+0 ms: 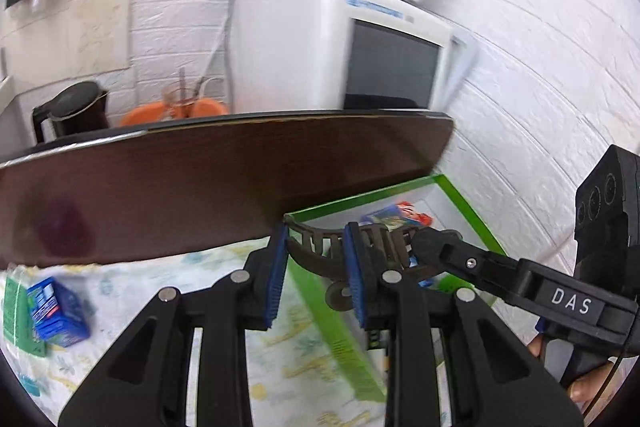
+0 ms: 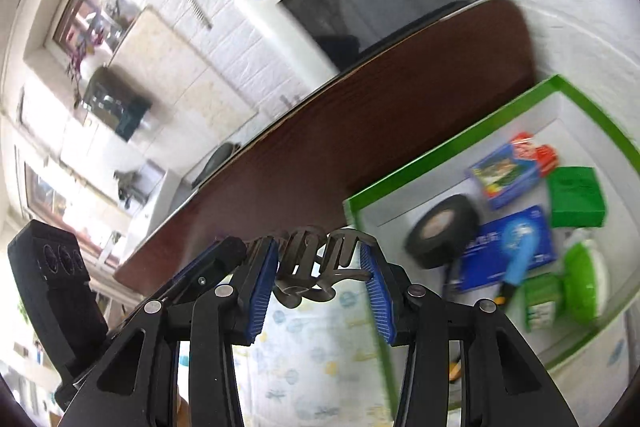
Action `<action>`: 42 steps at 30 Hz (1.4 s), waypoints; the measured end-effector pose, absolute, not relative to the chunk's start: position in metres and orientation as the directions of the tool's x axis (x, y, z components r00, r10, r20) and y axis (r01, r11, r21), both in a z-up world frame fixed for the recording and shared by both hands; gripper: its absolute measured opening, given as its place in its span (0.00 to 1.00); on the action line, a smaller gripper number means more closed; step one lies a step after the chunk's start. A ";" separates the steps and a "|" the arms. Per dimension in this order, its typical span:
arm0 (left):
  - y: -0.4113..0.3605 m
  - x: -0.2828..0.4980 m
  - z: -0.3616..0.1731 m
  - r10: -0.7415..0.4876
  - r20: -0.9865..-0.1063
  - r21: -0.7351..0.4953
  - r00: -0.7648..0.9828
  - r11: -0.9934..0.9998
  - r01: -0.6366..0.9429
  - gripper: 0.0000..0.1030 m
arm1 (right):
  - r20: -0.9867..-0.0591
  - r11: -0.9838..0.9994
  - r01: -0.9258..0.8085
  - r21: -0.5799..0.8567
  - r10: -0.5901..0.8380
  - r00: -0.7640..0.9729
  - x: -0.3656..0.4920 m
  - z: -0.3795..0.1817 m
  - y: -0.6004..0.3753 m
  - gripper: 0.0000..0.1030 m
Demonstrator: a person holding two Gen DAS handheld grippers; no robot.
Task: Organize rigid objects
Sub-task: 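Carry the claw clip into the green box and open the right gripper, then move the right gripper to the blue medicine box and grasp it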
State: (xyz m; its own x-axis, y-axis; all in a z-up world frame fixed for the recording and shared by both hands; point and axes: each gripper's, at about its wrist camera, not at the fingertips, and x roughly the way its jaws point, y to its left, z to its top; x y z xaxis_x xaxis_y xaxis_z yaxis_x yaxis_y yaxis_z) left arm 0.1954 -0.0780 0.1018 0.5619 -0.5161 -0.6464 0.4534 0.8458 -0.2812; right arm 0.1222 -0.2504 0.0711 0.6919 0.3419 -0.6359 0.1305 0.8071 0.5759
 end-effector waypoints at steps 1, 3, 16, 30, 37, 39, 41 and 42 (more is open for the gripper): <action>-0.090 0.195 0.102 -0.522 -0.649 -0.273 0.553 0.839 0.470 0.24 | -0.633 0.804 0.146 0.576 0.326 0.702 0.118 0.072 -0.261 0.45; -0.114 0.195 0.099 -0.529 -0.657 -0.258 0.537 0.827 0.499 0.24 | -0.631 0.796 0.178 0.578 0.298 0.716 0.111 0.072 -0.276 0.45; -0.204 0.202 0.053 -0.524 -0.749 -0.240 0.407 0.786 0.570 0.24 | -0.665 0.730 0.362 0.580 0.167 0.728 0.081 0.037 -0.378 0.45; -0.182 0.196 0.046 -0.471 -0.761 -0.186 0.445 0.817 0.546 0.31 | -0.682 0.717 0.445 0.536 0.058 0.729 0.071 0.033 -0.392 0.45; -0.112 0.187 0.055 -0.419 -0.734 -0.183 0.535 0.880 0.438 0.38 | -0.655 0.745 0.401 0.533 0.064 0.753 0.070 0.051 -0.370 0.45; -0.084 0.184 0.056 -0.392 -0.727 -0.186 0.564 0.903 0.388 0.40 | -0.648 0.766 0.367 0.529 0.085 0.757 0.075 0.057 -0.356 0.45; -0.056 0.182 0.055 -0.358 -0.722 -0.189 0.592 0.925 0.330 0.41 | -0.647 0.791 0.324 0.519 0.115 0.754 0.081 0.062 -0.337 0.45; -0.041 0.180 0.053 -0.340 -0.720 -0.191 0.605 0.935 0.298 0.41 | -0.647 0.803 0.302 0.513 0.132 0.751 0.085 0.064 -0.327 0.45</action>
